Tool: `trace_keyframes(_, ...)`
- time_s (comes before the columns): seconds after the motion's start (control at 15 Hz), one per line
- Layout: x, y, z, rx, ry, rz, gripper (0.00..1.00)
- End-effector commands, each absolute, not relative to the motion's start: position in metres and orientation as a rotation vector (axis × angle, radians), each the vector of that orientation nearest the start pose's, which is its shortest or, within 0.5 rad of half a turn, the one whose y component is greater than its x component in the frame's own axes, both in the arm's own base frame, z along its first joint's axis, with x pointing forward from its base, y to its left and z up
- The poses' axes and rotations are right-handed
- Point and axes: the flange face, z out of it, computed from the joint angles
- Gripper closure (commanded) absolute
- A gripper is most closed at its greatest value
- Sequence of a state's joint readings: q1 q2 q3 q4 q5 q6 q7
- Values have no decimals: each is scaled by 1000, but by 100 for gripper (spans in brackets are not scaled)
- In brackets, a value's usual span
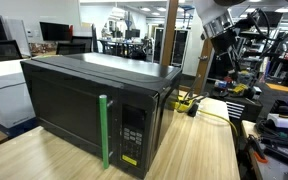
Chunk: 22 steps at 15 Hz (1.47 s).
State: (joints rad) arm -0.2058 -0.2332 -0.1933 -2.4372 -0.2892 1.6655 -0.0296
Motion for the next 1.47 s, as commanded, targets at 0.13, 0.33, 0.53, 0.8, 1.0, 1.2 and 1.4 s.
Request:
trace_keyframes(0.13, 384, -190, 372, -3205, 394, 385, 0)
trace_keyframes(0.33, 409, -203, 382, -3223, 400, 11, 0)
trace_keyframes(0.53, 424, -228, 384, -3169, 421, -239, 0)
trace_keyframes(0.8, 425, -256, 361, -3060, 397, -225, 0)
trace_keyframes(1.0, 434, -286, 360, -3019, 473, -269, 0)
trace_keyframes(1.2, 443, -301, 360, -2982, 555, -256, 0)
trace_keyframes(1.4, 450, -313, 359, -2976, 618, -205, 0)
